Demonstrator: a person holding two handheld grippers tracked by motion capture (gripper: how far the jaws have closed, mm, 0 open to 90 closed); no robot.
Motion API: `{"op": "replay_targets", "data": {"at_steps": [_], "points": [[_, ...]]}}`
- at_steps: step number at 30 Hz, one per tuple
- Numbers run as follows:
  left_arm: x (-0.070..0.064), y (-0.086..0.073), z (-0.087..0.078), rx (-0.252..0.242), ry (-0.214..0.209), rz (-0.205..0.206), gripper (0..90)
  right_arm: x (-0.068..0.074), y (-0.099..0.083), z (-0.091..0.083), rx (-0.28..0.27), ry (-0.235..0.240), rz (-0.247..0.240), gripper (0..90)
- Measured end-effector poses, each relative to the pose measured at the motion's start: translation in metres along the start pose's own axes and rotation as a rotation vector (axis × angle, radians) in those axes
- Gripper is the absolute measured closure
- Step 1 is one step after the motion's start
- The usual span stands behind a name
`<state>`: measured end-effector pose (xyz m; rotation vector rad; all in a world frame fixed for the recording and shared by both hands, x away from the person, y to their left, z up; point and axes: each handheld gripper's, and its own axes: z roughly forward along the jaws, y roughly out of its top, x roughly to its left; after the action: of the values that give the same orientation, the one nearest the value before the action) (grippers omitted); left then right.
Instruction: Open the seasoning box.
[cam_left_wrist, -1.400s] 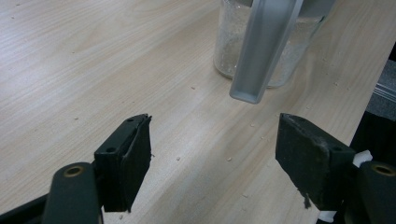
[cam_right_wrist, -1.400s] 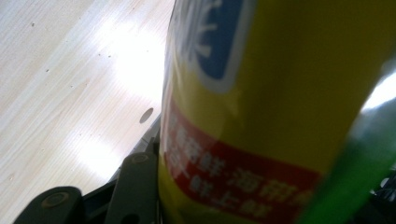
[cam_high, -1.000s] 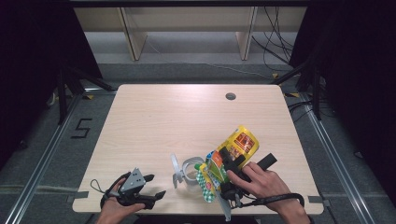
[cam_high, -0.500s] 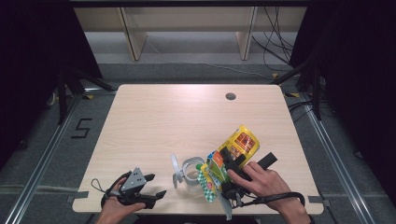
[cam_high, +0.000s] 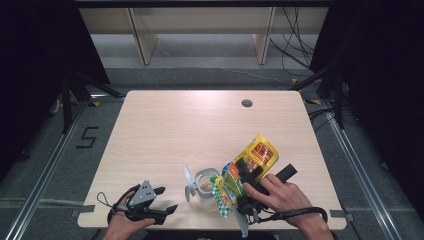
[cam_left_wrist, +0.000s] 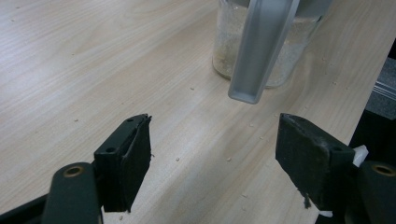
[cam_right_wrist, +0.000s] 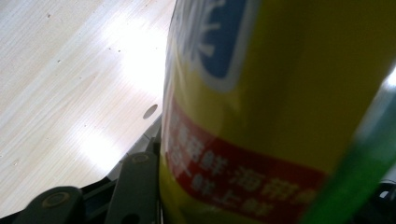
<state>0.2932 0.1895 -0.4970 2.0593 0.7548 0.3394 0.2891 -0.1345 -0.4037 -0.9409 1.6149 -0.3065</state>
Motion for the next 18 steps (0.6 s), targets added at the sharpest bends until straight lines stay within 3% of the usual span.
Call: {"op": "replay_targets", "data": {"at_steps": [1,2,3,4,7,11,18], "points": [[-0.0001,0.0008,-0.0007,0.010,0.001,0.008,26.3,-0.0016,0.0003,0.0009,-0.012,0.013,-0.030,58.4],[0.0017,0.0009,-0.0004,0.007,0.005,0.043,26.2,-0.0015,-0.0001,0.0008,-0.010,0.017,-0.031,58.5],[0.0005,-0.0001,0.0003,0.003,0.003,0.029,26.2,-0.0020,0.0000,0.0002,-0.007,-0.001,-0.023,58.5],[-0.0003,-0.0003,0.0003,0.004,0.008,0.016,26.2,-0.0011,0.0004,0.0008,-0.012,0.011,-0.019,58.6],[0.0014,0.0009,-0.0004,0.012,0.005,0.035,26.2,-0.0014,-0.0004,0.0013,-0.012,0.017,-0.046,58.6],[0.0016,0.0011,-0.0003,0.015,0.004,0.038,26.2,0.0007,-0.0006,0.0009,-0.012,0.000,-0.018,58.6],[0.0007,0.0006,-0.0004,0.014,0.004,0.024,26.2,0.0008,-0.0012,-0.0009,0.002,0.007,-0.018,58.7]]}}
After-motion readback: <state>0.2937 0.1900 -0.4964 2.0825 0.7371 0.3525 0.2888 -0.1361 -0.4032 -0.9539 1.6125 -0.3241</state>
